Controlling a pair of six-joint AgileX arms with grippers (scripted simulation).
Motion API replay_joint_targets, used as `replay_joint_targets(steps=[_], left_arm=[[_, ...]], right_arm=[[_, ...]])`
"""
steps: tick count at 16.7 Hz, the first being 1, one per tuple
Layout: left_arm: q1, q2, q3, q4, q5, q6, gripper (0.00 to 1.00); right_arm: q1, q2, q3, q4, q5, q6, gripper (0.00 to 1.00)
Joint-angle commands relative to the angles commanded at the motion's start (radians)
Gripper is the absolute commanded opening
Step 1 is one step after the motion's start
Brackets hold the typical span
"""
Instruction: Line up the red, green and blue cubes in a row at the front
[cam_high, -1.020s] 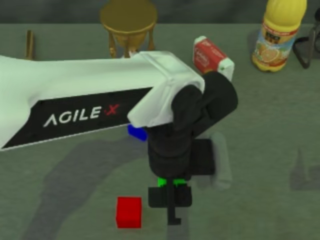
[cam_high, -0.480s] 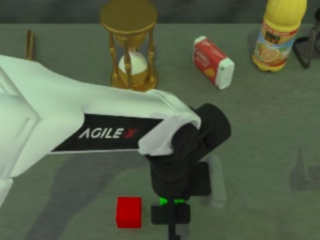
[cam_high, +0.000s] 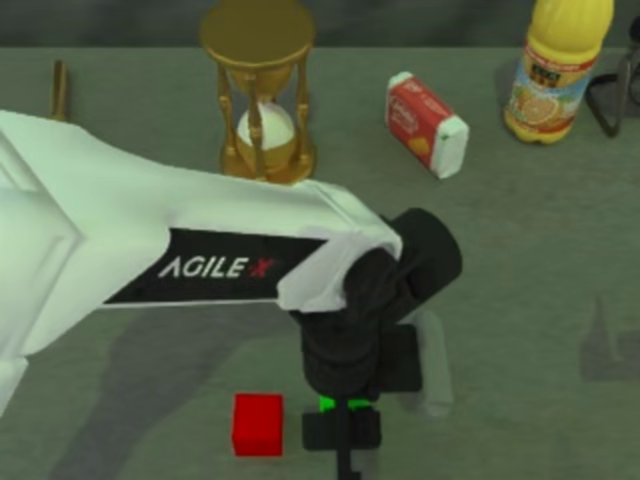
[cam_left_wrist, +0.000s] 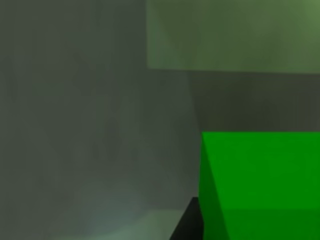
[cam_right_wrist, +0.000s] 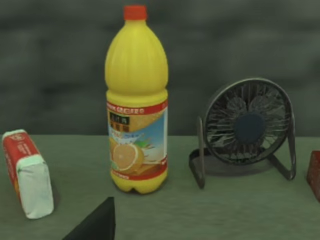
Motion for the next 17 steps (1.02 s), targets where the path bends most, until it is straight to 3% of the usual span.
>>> replay_joint_targets(steps=[8, 17], left_arm=[[0.0, 0.0, 0.0, 0.0, 0.0, 0.0, 0.98], [0.002, -0.001, 0.0, 0.0, 0.0, 0.0, 1.0]], right_arm=[[0.0, 0.0, 0.0, 0.0, 0.0, 0.0, 1.0], [0.0, 0.0, 0.0, 0.0, 0.0, 0.0, 1.0]])
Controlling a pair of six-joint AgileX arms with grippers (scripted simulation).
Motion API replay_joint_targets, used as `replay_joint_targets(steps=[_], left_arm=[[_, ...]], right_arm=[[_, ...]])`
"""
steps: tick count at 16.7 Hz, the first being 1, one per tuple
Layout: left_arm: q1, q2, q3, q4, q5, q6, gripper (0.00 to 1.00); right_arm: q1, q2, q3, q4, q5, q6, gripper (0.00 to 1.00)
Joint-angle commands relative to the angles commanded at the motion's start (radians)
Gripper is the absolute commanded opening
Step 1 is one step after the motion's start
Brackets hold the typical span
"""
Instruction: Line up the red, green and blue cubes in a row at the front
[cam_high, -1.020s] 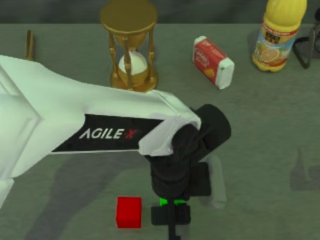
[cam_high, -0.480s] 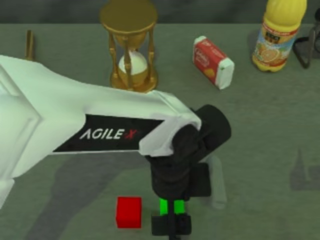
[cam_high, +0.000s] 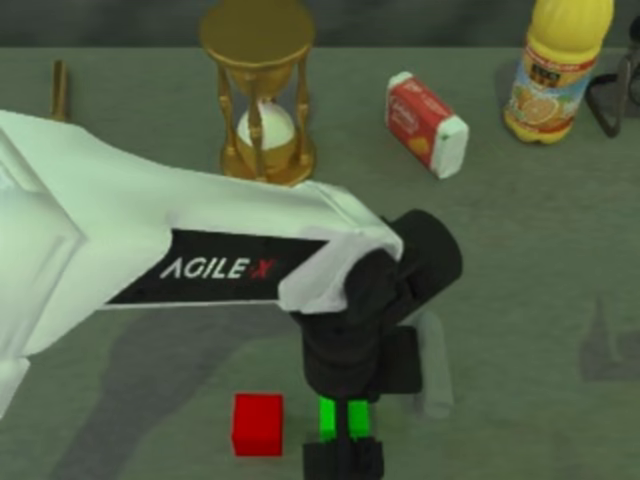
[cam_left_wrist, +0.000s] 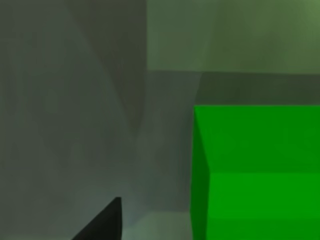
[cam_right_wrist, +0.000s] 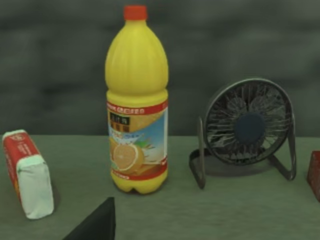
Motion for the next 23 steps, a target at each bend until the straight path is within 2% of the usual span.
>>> replay_joint_targets(steps=[3, 9, 15, 18, 23], left_arm=[[0.003, -0.014, 0.028, -0.041, 0.0, -0.001, 1.0], [0.017, -0.092, 0.147, -0.244, 0.0, -0.003, 1.0], [0.022, -0.081, 0.168, -0.26, -0.001, -0.018, 1.0], [0.085, 0.005, 0.27, -0.301, 0.0, -0.115, 1.0], [0.258, 0.214, 0.605, -0.398, 0.003, -0.404, 1.0]], right_arm=[[0.0, 0.0, 0.0, 0.0, 0.0, 0.0, 1.0], [0.0, 0.0, 0.0, 0.0, 0.0, 0.0, 1.0], [0.0, 0.0, 0.0, 0.0, 0.0, 0.0, 1.0], [0.0, 0.0, 0.0, 0.0, 0.0, 0.0, 1.0], [0.0, 0.0, 0.0, 0.0, 0.0, 0.0, 1.0]])
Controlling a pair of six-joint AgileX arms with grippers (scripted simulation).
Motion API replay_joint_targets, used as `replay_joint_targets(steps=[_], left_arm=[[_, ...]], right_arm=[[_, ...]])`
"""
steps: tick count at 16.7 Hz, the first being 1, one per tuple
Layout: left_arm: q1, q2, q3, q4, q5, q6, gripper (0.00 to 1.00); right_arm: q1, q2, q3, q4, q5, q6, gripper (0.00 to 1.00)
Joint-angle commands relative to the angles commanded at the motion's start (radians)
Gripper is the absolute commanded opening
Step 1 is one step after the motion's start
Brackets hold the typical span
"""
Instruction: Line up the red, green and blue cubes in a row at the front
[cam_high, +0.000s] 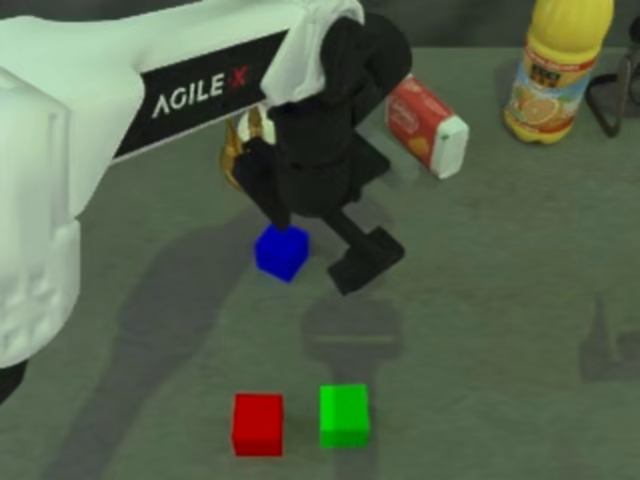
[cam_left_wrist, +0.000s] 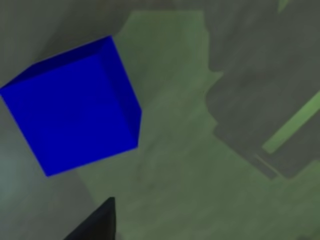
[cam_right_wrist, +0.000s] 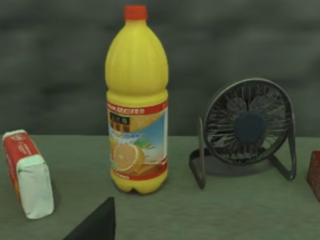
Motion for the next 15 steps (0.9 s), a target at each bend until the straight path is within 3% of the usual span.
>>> replay_joint_targets(steps=[5, 11, 15], left_arm=[[0.138, 0.142, 0.207, -0.063, 0.0, -0.204, 1.0], [0.144, 0.147, 0.212, -0.061, 0.0, -0.212, 1.0], [0.147, 0.179, 0.129, 0.051, 0.0, -0.213, 1.0]], right_arm=[[0.0, 0.0, 0.0, 0.0, 0.0, 0.0, 1.0], [0.0, 0.0, 0.0, 0.0, 0.0, 0.0, 1.0], [0.0, 0.0, 0.0, 0.0, 0.0, 0.0, 1.0]])
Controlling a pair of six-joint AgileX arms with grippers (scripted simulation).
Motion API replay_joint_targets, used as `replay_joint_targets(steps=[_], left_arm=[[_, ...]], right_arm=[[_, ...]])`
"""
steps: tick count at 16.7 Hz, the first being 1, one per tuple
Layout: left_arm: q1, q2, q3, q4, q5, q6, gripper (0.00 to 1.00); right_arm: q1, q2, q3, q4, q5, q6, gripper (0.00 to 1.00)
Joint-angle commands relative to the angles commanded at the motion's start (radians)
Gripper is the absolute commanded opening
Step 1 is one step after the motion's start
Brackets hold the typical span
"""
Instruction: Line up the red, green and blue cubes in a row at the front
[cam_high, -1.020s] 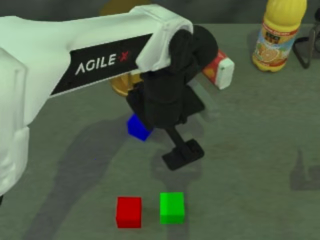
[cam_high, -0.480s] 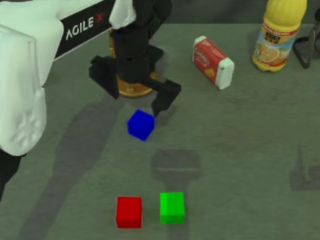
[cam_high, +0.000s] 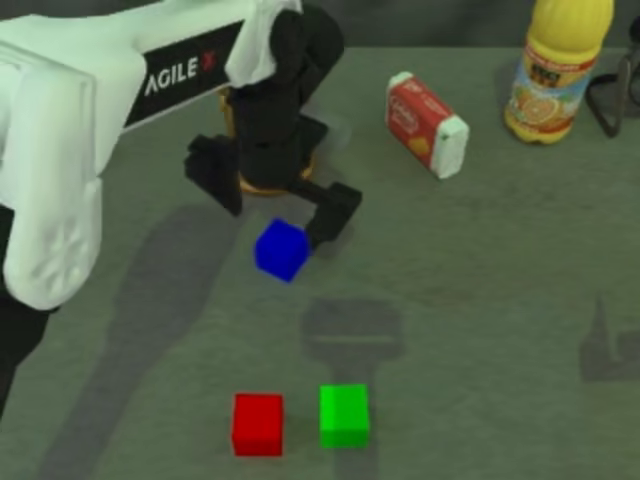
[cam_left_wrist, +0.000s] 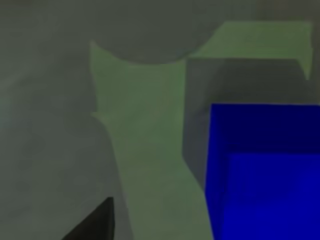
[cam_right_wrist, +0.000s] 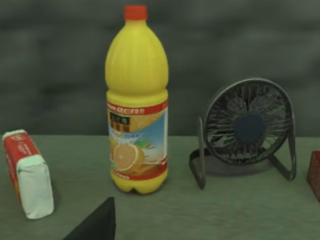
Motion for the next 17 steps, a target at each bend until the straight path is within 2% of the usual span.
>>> replay_joint_targets(steps=[4, 9, 17], left_arm=[[0.001, 0.045, -0.105, 0.156, 0.001, 0.002, 1.0], [0.001, 0.055, -0.124, 0.179, 0.001, 0.002, 1.0], [0.001, 0.055, -0.124, 0.179, 0.001, 0.002, 0.4]], right_arm=[[0.0, 0.0, 0.0, 0.0, 0.0, 0.0, 1.0], [0.0, 0.0, 0.0, 0.0, 0.0, 0.0, 1.0], [0.0, 0.0, 0.0, 0.0, 0.0, 0.0, 1.0]])
